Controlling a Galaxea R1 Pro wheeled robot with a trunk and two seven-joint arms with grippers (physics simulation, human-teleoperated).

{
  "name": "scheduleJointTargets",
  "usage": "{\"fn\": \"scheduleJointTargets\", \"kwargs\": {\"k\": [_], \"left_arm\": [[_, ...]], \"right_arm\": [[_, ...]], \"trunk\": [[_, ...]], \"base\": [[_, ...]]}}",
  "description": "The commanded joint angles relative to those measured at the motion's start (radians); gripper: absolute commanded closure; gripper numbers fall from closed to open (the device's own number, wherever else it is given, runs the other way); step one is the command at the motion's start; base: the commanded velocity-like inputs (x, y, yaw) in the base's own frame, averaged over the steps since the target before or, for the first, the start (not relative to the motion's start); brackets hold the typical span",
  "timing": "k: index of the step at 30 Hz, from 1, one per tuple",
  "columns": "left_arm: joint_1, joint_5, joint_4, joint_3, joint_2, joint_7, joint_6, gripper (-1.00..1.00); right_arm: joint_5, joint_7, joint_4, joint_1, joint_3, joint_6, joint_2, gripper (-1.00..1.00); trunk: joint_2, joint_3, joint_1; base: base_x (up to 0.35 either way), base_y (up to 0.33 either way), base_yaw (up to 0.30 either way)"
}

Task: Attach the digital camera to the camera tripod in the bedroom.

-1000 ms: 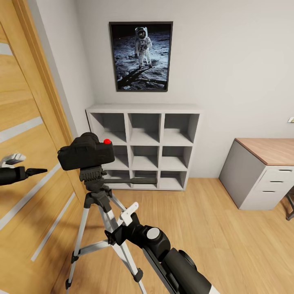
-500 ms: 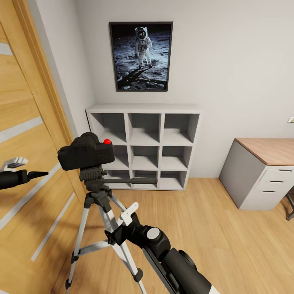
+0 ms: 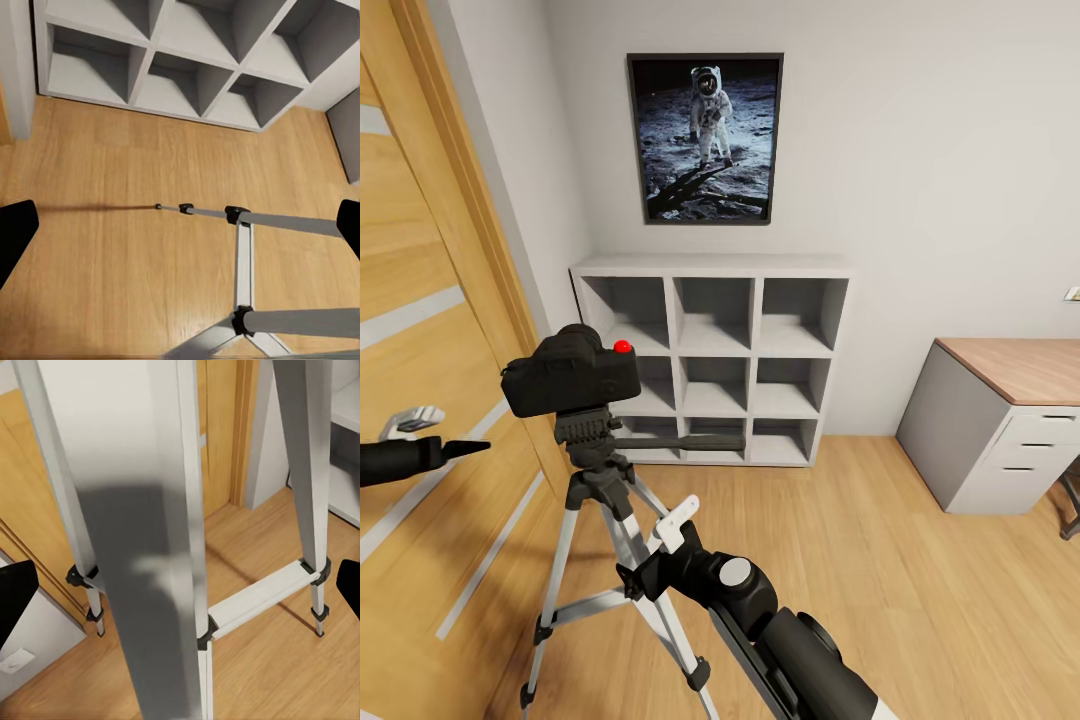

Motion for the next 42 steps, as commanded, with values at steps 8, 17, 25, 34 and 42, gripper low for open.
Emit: {"fn": "scheduleJointTargets", "kwargs": {"k": [8,17,25,34,42], "left_arm": [[0.053,0.010,0.010,-0.005,-0.030,0.002,-0.040,-1.00],[0.170,0.014,0.016,-0.003,-0.049,0.080,-0.165,-1.00],[0.228,0.015,0.016,-0.002,-0.057,0.109,-0.230,-1.00],[0.274,0.039,0.016,-0.001,-0.096,0.199,-0.265,-1.00],[0.340,0.075,0.016,0.000,-0.144,0.249,-0.312,-1.00]], "right_arm": [[-0.005,0.000,-0.001,-0.001,0.001,0.006,0.000,-1.00],[-0.004,0.000,-0.002,-0.002,0.000,0.007,0.000,-1.00],[-0.004,0.000,-0.002,-0.002,-0.001,0.006,0.000,-1.00],[-0.004,0.001,-0.003,-0.002,-0.001,0.006,0.000,-1.00],[-0.004,0.001,-0.003,-0.002,-0.001,0.006,0.000,-1.00]], "trunk": [[-0.002,-0.002,0.001],[-0.002,-0.002,0.001],[-0.002,-0.002,0.001],[-0.002,-0.002,0.001],[-0.002,-0.002,0.001]], "base": [[0.000,0.000,0.000],[0.000,0.000,0.000],[0.000,0.000,0.000],[0.000,0.000,0.000],[0.000,0.000,0.000]]}}
